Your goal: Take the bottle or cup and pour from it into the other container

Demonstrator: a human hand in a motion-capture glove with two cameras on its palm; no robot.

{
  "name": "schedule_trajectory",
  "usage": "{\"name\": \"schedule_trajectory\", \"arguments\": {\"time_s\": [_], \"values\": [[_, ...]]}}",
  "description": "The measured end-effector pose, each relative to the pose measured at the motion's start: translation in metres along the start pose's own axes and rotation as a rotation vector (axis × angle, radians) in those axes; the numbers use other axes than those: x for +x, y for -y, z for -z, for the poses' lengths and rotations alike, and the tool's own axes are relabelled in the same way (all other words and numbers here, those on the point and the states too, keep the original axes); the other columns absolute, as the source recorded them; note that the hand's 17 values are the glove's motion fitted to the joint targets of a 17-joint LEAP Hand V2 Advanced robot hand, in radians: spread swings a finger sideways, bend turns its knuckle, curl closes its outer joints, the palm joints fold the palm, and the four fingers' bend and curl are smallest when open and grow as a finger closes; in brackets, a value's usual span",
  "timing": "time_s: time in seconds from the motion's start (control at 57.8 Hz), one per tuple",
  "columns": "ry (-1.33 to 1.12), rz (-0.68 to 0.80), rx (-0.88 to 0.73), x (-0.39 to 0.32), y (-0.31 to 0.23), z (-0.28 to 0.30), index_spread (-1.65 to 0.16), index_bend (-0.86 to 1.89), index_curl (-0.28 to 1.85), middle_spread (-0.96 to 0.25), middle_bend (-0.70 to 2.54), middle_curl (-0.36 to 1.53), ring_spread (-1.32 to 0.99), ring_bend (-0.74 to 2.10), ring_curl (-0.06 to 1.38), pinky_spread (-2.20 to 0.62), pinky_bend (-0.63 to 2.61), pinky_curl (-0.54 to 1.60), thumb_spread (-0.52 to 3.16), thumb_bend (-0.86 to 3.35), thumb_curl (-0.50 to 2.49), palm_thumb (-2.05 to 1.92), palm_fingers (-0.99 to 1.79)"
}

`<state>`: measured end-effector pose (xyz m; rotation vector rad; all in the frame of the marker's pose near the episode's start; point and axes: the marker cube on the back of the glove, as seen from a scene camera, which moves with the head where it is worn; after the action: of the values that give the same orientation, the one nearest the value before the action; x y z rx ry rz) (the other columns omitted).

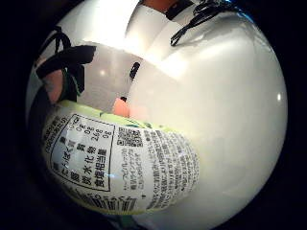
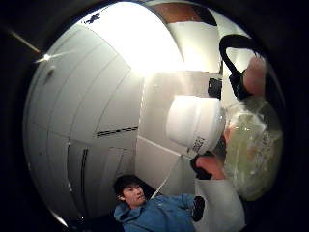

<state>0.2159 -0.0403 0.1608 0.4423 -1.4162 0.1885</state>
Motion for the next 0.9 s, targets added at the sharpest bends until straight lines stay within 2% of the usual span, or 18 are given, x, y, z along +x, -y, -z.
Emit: {"name": "schedule_trajectory", "arguments": {"time_s": [0.208, 0.45, 0.727, 0.9], "values": [[-0.037, -0.038, 0.014, -0.004, 0.006, -0.005, -0.14, 0.16, 0.36, -0.05, 0.35, 0.45, -0.16, 0.52, 0.40, -0.17, 0.53, 0.34, 0.40, -0.04, 0.62, 0.96, 1.20], [-0.176, -0.022, -0.112, -0.032, 0.011, -0.048, -0.13, 0.16, 0.39, -0.05, 0.36, 0.47, -0.17, 0.51, 0.43, -0.20, 0.55, 0.37, 0.34, -0.04, 0.65, 0.96, 1.22], [-0.645, 0.000, -0.353, -0.083, 0.034, -0.114, -0.11, 0.16, 0.41, -0.05, 0.37, 0.49, -0.17, 0.52, 0.45, -0.20, 0.55, 0.39, 0.32, -0.04, 0.67, 0.95, 1.23], [-1.042, -0.029, -0.519, -0.104, 0.047, -0.156, -0.11, 0.17, 0.42, -0.05, 0.37, 0.50, -0.17, 0.52, 0.46, -0.20, 0.56, 0.40, 0.30, -0.04, 0.68, 0.95, 1.24]]}}
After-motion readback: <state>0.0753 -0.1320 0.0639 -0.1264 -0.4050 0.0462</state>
